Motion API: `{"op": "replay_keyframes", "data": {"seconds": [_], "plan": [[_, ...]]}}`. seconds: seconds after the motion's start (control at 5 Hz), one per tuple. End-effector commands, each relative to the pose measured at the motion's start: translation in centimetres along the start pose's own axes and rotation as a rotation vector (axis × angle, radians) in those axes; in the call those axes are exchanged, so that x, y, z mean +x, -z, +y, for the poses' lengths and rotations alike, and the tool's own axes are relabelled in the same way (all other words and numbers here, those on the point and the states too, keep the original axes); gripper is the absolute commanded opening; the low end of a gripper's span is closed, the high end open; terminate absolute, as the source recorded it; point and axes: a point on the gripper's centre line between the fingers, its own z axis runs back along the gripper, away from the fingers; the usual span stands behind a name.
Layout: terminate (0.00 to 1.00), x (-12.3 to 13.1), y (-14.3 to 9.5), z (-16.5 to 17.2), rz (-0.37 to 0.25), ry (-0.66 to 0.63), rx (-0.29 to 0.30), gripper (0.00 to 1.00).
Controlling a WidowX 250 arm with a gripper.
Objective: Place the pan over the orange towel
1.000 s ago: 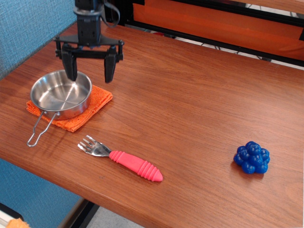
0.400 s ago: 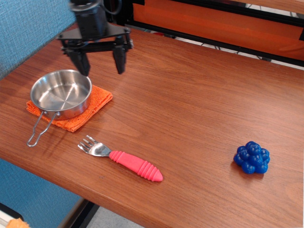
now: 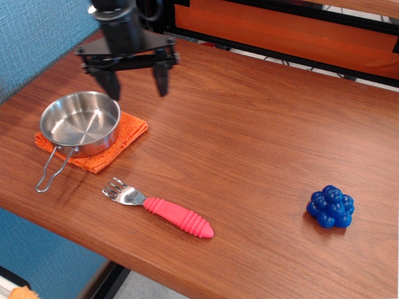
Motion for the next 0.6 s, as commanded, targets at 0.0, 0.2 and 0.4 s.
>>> {"op": "replay_keyframes", "data": {"seconds": [0.0,0.2,0.4], "plan": [[0.0,-4.1,-3.1,-3.7,-0.051,0.082,-0.018,1.0],[0.0,-7.7,-4.3,-5.0,-0.037,0.128,-0.049,1.0],[0.0,-11.0,-5.1,-7.0,-0.03,0.21,-0.101,1.0]]}}
